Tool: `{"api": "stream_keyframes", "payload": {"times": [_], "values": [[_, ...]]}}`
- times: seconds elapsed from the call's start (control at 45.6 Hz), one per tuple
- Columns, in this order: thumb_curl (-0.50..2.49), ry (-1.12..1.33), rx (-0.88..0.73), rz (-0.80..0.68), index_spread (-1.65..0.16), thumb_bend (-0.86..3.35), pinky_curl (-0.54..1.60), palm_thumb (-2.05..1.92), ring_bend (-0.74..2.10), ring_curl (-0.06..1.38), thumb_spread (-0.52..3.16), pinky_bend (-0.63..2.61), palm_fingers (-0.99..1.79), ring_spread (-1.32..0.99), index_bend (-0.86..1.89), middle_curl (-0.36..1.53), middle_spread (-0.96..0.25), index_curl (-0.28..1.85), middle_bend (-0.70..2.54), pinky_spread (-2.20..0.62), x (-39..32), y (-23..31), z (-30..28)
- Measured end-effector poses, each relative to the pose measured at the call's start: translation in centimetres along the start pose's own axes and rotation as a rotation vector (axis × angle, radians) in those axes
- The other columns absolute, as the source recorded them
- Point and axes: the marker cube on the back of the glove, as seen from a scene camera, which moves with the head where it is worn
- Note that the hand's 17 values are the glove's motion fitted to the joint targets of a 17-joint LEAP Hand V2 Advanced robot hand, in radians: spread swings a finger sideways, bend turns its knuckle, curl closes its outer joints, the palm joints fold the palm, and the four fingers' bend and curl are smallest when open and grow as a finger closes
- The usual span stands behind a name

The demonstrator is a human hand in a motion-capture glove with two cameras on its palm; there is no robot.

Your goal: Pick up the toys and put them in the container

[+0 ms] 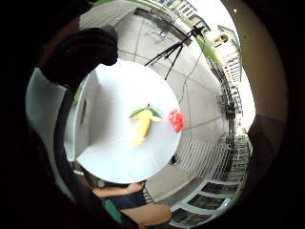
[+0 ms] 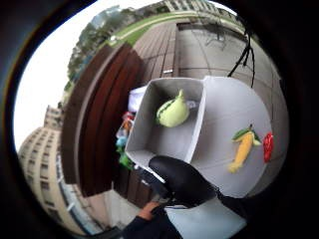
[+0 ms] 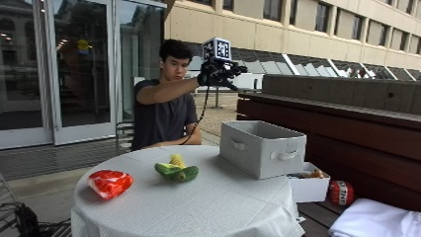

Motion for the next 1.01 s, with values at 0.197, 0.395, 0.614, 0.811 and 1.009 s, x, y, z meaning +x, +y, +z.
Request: {"api": "stream_keyframes", "payload": {"times": [0.197, 0.395, 0.614, 0.811, 1.009], "values": [[0.39, 0.039, -0.022, 0.031, -0.29, -0.06, 0.40, -0.05, 0.59, 0.35, 0.95, 1.28, -0.16, -0.07, 0.03, 0.49, -0.02, 0.18, 0.22, -0.03, 6.2, 1.0, 2.2], [0.35, 0.044, -0.051, 0.041, -0.29, -0.06, 0.38, -0.05, 0.57, 0.34, 0.93, 1.29, -0.17, -0.07, 0.04, 0.48, -0.03, 0.14, 0.20, -0.02, 10.9, 2.2, 6.1], [0.32, 0.027, -0.121, 0.108, -0.29, -0.06, 0.37, -0.06, 0.50, 0.32, 0.90, 1.30, -0.19, -0.05, 0.04, 0.46, -0.03, 0.12, 0.19, -0.01, 15.7, 3.8, 12.3], [0.31, 0.041, -0.176, 0.158, -0.29, -0.06, 0.36, -0.05, 0.49, 0.32, 0.89, 1.29, -0.17, -0.02, 0.03, 0.45, 0.02, 0.09, 0.21, 0.01, 17.8, 4.7, 17.2], [0.30, 0.040, -0.280, 0.217, -0.29, -0.06, 0.35, -0.05, 0.55, 0.33, 0.89, 1.25, -0.15, 0.00, 0.03, 0.46, 0.08, 0.07, 0.25, 0.02, 19.5, 5.8, 23.5]]}}
